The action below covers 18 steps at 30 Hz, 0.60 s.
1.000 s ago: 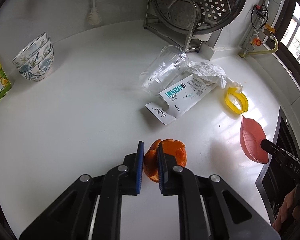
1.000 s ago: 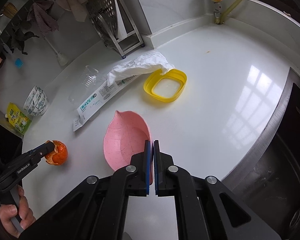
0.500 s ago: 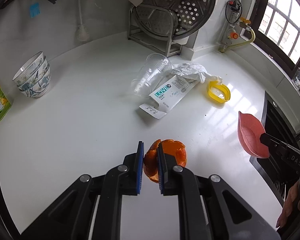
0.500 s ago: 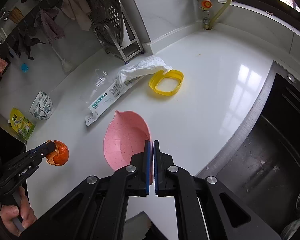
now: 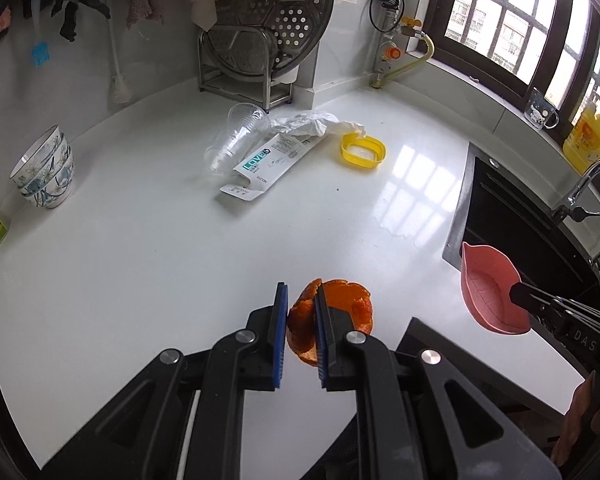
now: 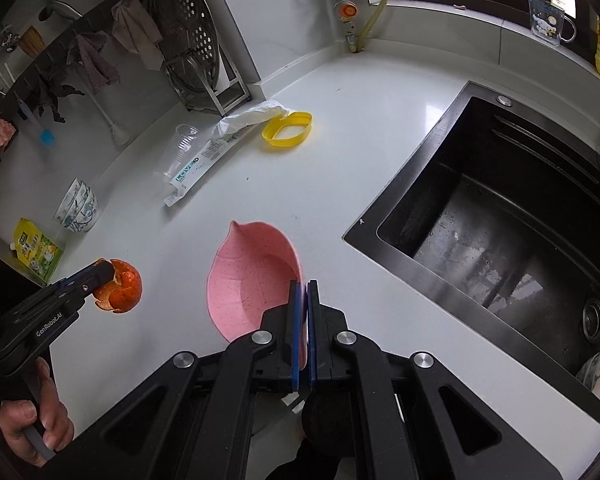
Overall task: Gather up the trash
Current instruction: 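Carry the orange peel and pink dish down over the wastebasket with both tools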
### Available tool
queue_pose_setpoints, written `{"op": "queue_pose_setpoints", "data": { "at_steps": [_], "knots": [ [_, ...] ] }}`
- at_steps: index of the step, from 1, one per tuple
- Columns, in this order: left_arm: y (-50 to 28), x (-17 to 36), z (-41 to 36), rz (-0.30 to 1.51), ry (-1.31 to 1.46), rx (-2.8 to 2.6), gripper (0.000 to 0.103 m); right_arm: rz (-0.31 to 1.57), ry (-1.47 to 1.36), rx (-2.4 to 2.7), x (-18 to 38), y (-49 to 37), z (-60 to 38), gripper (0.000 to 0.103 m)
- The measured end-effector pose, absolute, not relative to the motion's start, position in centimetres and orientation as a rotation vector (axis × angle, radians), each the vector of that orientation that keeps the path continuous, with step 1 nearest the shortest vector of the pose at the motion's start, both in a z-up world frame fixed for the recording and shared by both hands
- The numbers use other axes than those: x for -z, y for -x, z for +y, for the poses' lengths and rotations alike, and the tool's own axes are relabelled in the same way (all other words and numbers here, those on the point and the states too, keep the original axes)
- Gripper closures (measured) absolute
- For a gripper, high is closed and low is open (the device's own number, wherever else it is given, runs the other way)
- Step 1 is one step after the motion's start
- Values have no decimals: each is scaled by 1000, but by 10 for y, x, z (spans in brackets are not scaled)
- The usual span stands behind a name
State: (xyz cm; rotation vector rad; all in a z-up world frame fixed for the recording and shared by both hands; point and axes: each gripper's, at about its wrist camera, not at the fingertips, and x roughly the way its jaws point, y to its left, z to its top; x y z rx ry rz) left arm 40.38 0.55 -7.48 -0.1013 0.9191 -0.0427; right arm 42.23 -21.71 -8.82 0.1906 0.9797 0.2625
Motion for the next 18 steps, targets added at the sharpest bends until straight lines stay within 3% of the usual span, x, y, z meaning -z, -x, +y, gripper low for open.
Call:
{"op": "queue_pose_setpoints", "data": {
  "at_steps": [12,18],
  "knots": [
    [-298,106,-80,935,136,32,90,998,-149,-340,137,-314,-277,100],
    [-253,134,-106,990,142,29,90,1092,-159,-352,185,-269,-296,100]
  ]
}}
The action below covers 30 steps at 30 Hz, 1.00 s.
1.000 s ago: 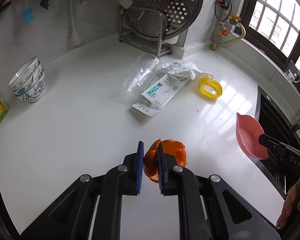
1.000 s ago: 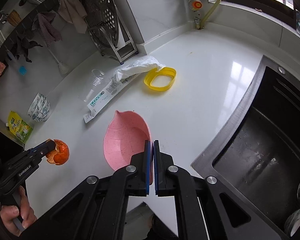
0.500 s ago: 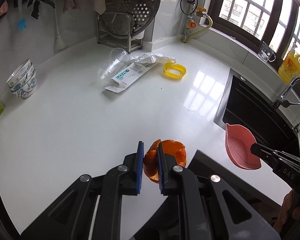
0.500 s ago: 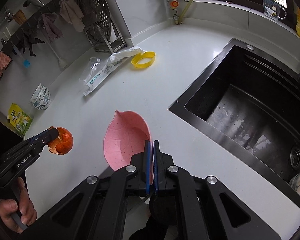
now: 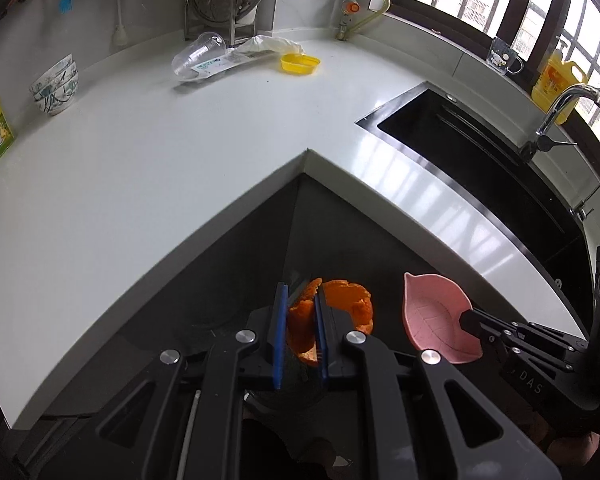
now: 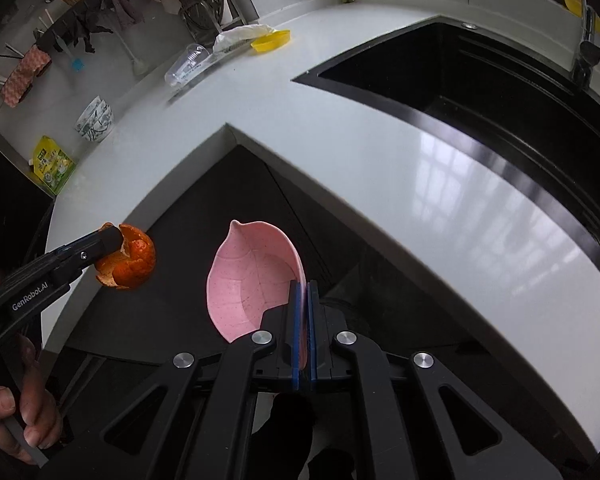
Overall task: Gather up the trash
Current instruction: 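Carry the orange peel and pink dish down over the wastebasket with both tools, then open both tools to drop the peel and dish into the wastebasket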
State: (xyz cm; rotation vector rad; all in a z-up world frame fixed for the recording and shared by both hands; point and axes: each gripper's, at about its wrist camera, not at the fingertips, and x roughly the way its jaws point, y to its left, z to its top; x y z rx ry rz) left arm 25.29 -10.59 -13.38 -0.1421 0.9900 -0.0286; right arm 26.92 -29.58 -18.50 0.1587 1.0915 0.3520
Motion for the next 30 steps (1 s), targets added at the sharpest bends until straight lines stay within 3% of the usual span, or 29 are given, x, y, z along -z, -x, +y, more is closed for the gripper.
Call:
{"op": "queue_pose_setpoints", "data": {
  "at_steps": [7,21,30],
  "knots": [
    [-232,189,-116,1073,120,31,90,1172,-205,-350,258,-242,-298,100],
    [-248,403,-115,1236,92,101,90,1308,-181,-274,468,-271,-280,100],
    [-276,469,-106,1264,65,103,90,1334,-191,-257,525,-314,-252,100]
  ]
}}
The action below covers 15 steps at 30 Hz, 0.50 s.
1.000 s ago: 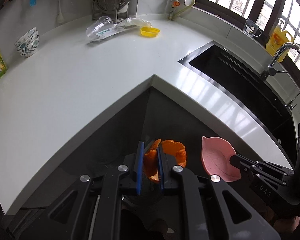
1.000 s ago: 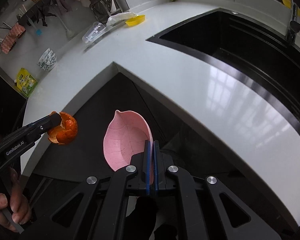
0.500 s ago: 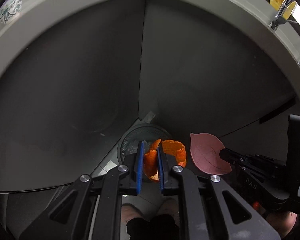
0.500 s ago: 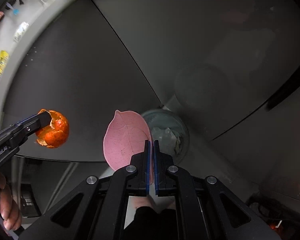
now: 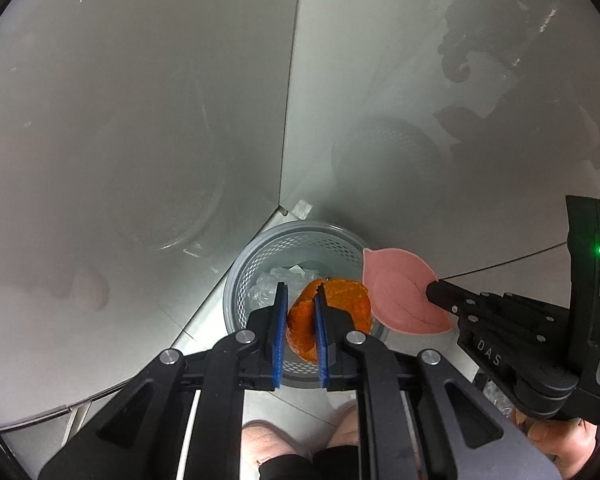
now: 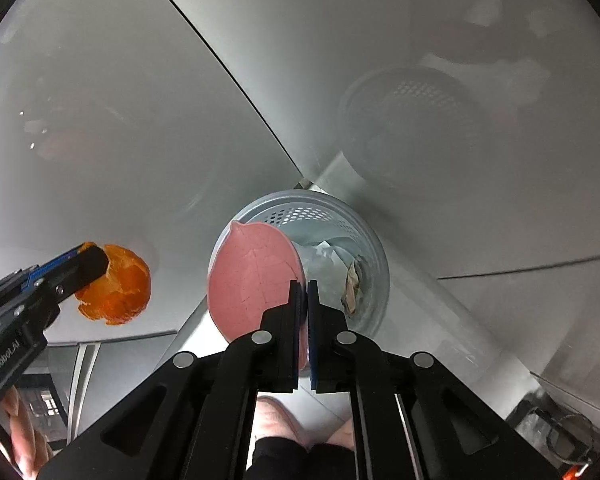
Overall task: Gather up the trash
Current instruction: 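Open both tools to drop the peel and dish into the wastebasket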
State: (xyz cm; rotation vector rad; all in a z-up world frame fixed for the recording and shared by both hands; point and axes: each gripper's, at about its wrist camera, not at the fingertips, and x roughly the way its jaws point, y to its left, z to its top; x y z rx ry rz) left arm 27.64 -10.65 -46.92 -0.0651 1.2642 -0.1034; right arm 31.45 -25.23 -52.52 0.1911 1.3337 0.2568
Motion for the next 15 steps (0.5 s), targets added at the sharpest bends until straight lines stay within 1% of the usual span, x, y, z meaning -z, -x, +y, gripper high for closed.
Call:
{"op": "queue_pose_setpoints", "data": {
  "at_steps": [3,5,6,8,9,10,15],
  "knots": [
    [-281,474,-100,1275,66,104,87,1346,-197,-247,530,-322,-249,99],
    [-281,475,-102,1278,70,96,80,1344,-208,-236,529,-323,-252,93],
    [-283,474,-101,1278,72,92,78,1340,-206,-232,529,-318,-255,92],
    [-285,473,-99,1271,79,91,66,1334,-196,-225,527,-316,-255,92],
    [-285,471,-98,1265,80,89,63,1332,-192,-222,526,-312,-256,92],
    [-285,470,-98,1260,80,86,57,1331,-189,-217,525,-310,-257,92],
    [-283,465,-96,1260,73,87,56,1350,-214,-191,521,-301,-265,92]
  ]
}}
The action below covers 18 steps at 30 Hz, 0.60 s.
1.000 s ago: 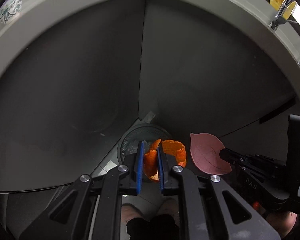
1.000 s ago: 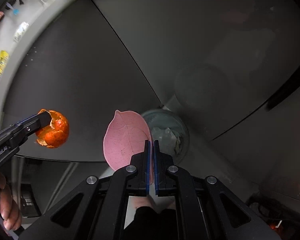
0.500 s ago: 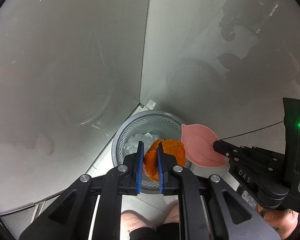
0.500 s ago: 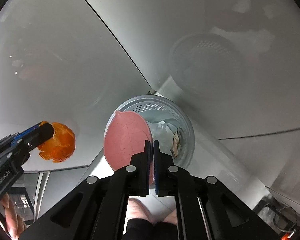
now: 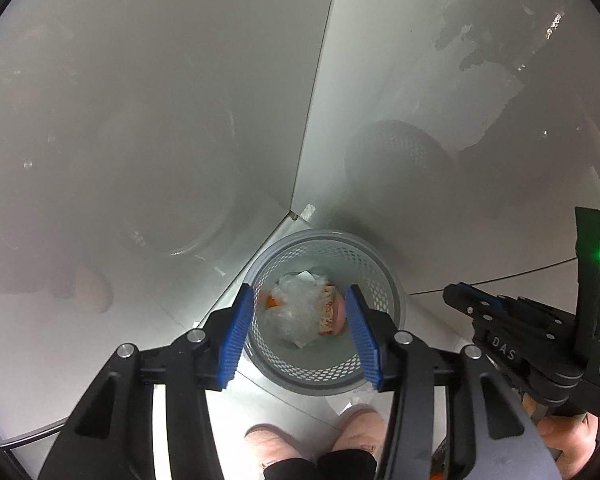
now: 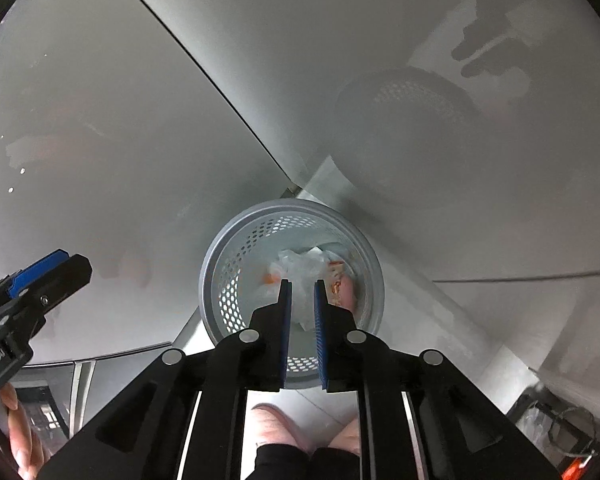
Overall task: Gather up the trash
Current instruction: 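Open both tools to drop the peel and dish into the wastebasket, then move both open tools up to the counter toward the clear cup and yellow lid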
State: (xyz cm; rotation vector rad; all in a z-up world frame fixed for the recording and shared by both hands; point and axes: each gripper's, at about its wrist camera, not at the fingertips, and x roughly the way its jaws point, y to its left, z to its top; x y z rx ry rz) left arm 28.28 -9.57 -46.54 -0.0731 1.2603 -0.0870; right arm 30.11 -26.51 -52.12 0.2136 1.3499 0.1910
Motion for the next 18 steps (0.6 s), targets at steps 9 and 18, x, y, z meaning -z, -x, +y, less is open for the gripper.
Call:
{"op": "queue_pose_setpoints", "data": {
  "at_steps": [9,18],
  "knots": [
    [-263,452,-95,1291,53,81,56,1400,-274,-182,509,-269,-271,92],
    [-230,389,-106,1289,-10,78,56,1408,-275,-207,440,-231,-262,91]
  ]
}}
